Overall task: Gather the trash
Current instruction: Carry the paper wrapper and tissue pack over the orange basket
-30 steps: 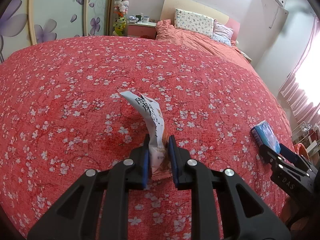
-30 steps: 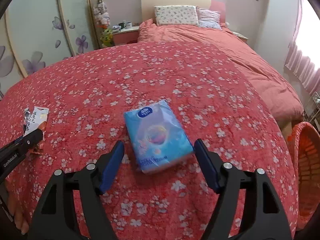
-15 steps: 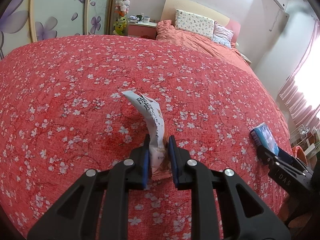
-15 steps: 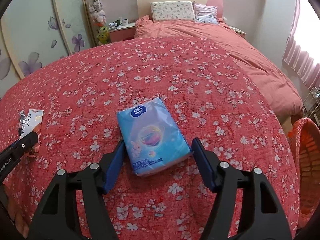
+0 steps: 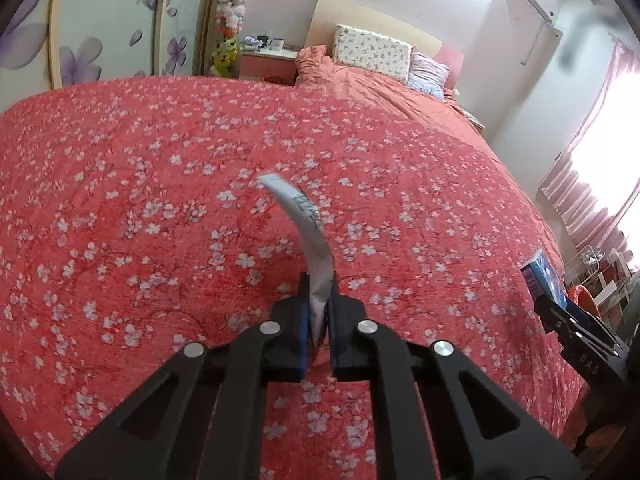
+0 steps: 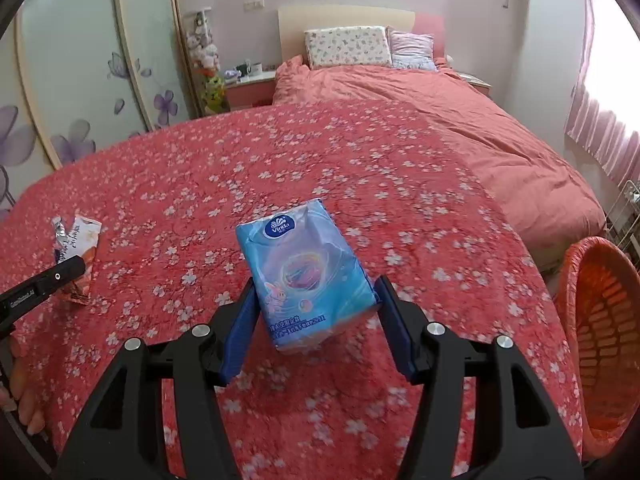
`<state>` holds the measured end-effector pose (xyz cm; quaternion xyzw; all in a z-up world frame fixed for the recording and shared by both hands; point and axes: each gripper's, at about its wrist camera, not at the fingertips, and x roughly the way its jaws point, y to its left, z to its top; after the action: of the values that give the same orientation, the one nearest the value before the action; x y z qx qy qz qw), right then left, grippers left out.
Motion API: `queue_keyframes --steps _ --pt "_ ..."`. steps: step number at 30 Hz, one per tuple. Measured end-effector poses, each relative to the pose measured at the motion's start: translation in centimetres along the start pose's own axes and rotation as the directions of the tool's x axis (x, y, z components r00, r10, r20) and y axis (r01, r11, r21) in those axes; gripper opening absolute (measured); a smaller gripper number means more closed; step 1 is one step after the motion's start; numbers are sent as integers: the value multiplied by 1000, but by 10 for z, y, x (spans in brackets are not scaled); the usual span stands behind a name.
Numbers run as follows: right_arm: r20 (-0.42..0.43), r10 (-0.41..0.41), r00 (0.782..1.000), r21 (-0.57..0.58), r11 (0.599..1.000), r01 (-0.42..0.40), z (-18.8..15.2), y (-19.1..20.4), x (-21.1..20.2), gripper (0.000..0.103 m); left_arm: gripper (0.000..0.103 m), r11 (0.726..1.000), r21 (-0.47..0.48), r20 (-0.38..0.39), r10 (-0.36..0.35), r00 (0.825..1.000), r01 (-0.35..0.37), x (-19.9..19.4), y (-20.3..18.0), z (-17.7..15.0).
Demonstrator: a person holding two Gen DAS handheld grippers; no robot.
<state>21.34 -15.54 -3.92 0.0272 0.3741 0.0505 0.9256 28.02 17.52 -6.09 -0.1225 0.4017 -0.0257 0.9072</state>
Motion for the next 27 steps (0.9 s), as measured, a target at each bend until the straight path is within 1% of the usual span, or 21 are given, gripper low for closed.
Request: queue_keyframes --steps 4,6,10,14,23,27 --pt "28 1 1000 13 1000 -2 -1 -6 -9 58 8 998 57 19 12 1000 -13 -8 -15 2" --pt "25 4 1000 23 1000 -4 -3 -10 -10 58 7 998 65 8 12 1000 -13 -6 -19 2" --pt "31 8 999 43 999 -9 -3 -18 -14 58 6 997 72 15 -20 1000 19 -12 -29 2" --pt "67 4 998 59 998 -8 -2 -27 -28 58 6 993 103 32 -54 998 51 -24 -46 3" --pt "160 -28 987 114 993 10 -1 -50 -66 58 6 975 198 53 -109 993 96 -48 -114 3" --pt "200 -43 979 160 987 10 -3 -66 -86 58 6 962 235 49 -151 987 136 -58 -143 1"
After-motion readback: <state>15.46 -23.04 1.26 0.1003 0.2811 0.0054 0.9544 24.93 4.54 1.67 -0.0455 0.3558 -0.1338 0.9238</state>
